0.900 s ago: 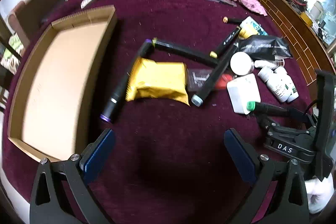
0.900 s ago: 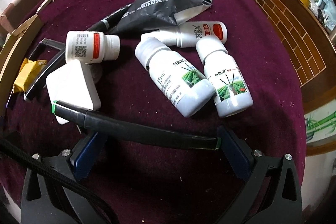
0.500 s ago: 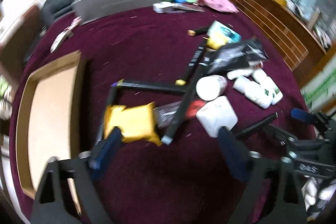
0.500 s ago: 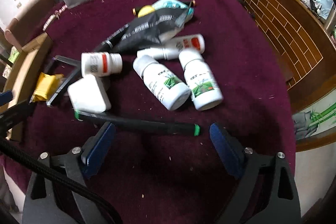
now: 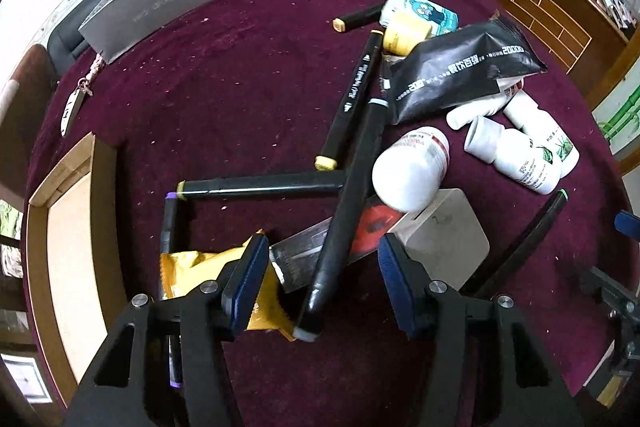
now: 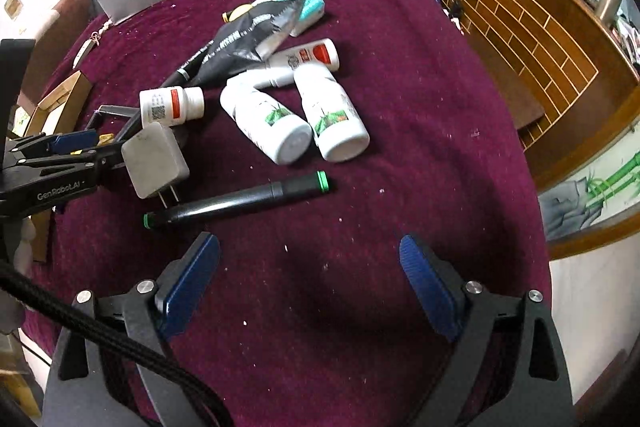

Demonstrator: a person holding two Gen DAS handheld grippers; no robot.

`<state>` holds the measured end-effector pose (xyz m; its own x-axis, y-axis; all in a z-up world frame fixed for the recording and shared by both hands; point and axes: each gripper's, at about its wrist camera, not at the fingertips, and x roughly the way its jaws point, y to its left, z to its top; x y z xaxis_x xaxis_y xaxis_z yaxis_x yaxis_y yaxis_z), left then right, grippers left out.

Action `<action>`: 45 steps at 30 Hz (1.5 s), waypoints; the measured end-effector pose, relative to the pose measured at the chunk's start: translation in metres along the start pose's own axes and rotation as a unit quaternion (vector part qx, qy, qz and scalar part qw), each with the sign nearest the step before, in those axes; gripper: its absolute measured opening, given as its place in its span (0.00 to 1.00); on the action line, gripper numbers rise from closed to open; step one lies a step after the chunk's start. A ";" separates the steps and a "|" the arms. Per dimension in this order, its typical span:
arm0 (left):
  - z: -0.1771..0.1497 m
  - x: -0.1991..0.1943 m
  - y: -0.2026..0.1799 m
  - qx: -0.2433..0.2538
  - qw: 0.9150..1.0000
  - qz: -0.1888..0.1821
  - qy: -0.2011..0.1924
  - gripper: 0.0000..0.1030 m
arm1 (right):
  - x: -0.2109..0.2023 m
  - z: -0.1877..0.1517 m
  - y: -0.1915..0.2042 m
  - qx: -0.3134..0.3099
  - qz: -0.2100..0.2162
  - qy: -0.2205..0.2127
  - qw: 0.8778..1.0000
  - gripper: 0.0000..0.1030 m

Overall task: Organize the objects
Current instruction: 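Grasp the black purple-capped marker with the left tool, then lift the marker toward the cardboard tray with the left tool while the right tool grasps the white charger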

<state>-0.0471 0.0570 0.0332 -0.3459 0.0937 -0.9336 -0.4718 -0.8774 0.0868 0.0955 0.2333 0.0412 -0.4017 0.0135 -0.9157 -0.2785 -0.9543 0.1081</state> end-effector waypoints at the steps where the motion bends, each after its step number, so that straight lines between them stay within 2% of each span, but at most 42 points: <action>1: 0.001 0.003 -0.002 0.001 1.000 0.001 0.003 0.49 | 0.001 0.000 0.000 0.001 0.001 0.002 1.000 0.90; 3: 0.004 0.004 -0.008 0.003 1.000 -0.002 0.000 0.47 | 0.001 0.000 0.001 0.000 0.002 0.002 1.000 0.90; 5: 0.009 0.004 -0.015 0.016 1.000 -0.008 0.006 0.19 | 0.000 0.001 0.003 -0.003 0.001 0.000 1.000 0.90; 6: 0.010 0.003 -0.018 0.018 1.000 -0.010 0.011 0.13 | 0.000 0.001 0.004 -0.003 0.001 -0.001 1.000 0.90; 9: 0.010 0.000 -0.023 0.018 0.999 -0.025 0.014 0.11 | 0.001 0.002 0.002 -0.001 0.001 0.000 1.000 0.90; 13: 0.001 -0.012 -0.017 -0.011 0.998 -0.060 0.015 0.11 | 0.000 0.003 -0.008 0.015 0.001 0.000 1.000 0.90; 16: -0.010 -0.026 -0.016 -0.028 0.997 -0.073 0.009 0.11 | -0.001 0.003 -0.015 0.025 0.003 0.002 1.000 0.90; 26: -0.014 0.010 -0.029 -0.032 0.997 -0.051 0.052 0.12 | -0.001 0.005 -0.007 0.017 0.015 0.006 1.000 0.90; 29: -0.014 0.010 -0.035 -0.029 0.998 -0.035 0.035 0.12 | -0.003 0.003 -0.003 0.010 0.017 0.005 1.000 0.90; 32: -0.017 0.006 -0.028 -0.059 0.996 -0.056 0.026 0.11 | -0.004 0.003 -0.003 0.011 0.020 0.006 1.000 0.90; 36: -0.030 -0.021 -0.015 -0.088 0.993 -0.079 -0.011 0.11 | -0.005 0.006 -0.006 0.025 0.042 0.016 0.999 0.90; 45: -0.081 -0.075 0.040 -0.184 0.972 -0.134 -0.065 0.11 | -0.002 0.027 0.023 0.007 0.091 0.029 0.995 0.90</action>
<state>0.0256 -0.0232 0.0783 -0.3607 0.3804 -0.8516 -0.2463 -0.9195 -0.3064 0.0661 0.2194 0.0561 -0.3954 -0.1774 -0.9012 -0.2184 -0.9349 0.2799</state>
